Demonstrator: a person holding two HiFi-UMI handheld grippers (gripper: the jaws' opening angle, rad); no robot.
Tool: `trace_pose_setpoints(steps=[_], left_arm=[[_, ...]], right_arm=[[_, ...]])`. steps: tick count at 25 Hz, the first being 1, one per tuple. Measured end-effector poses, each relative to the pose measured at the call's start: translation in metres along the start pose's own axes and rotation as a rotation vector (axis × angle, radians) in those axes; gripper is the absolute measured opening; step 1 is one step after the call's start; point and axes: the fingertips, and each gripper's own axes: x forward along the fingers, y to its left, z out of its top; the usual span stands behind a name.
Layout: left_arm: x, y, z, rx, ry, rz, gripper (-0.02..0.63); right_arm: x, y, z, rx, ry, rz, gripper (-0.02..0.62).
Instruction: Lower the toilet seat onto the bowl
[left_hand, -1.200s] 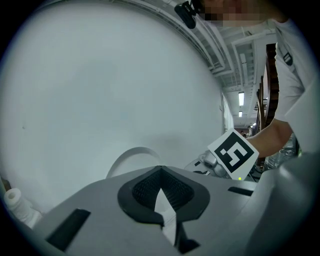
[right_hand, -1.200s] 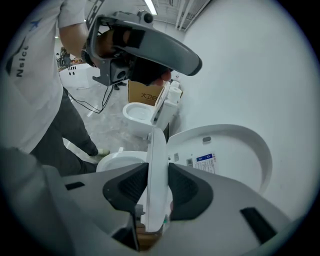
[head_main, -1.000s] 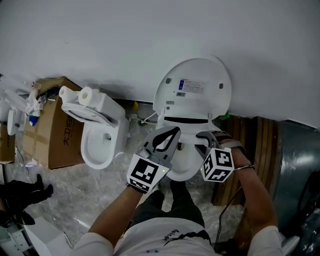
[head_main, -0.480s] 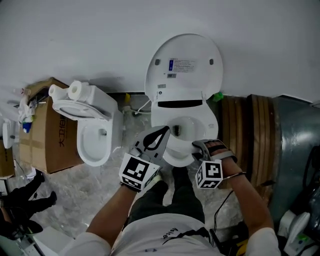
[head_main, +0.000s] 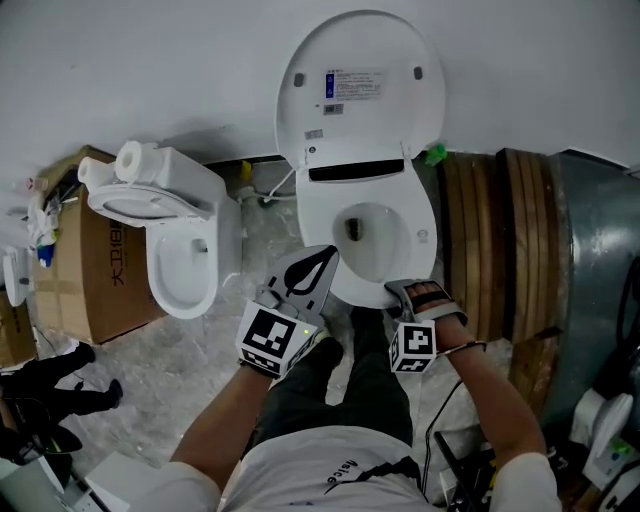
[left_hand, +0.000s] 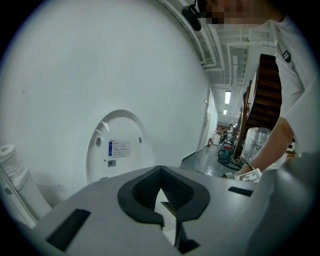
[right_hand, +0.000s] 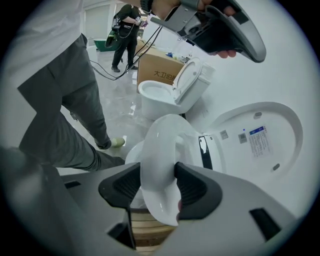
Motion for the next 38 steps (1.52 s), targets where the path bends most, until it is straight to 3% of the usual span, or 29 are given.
trace_pose_setpoints(steps=[9, 27, 38], left_arm=[[0.016, -0.010, -0.052, 0.001, 0.022, -0.048, 0.006], [0.041, -0.019, -0.188, -0.019, 0.141, -0.107, 0.006], [0.052, -0.018, -0.233, -0.032, 0.164, -0.135, 0.006]], right_arm=[[0.054, 0.053, -0.017, 0.006, -0.031, 0.012, 0.235], [0.180, 0.133, -0.054, -0.037, -0.043, -0.219, 0.245], [0.245, 0.157, -0.068, -0.006, 0.005, -0.172, 0.246]])
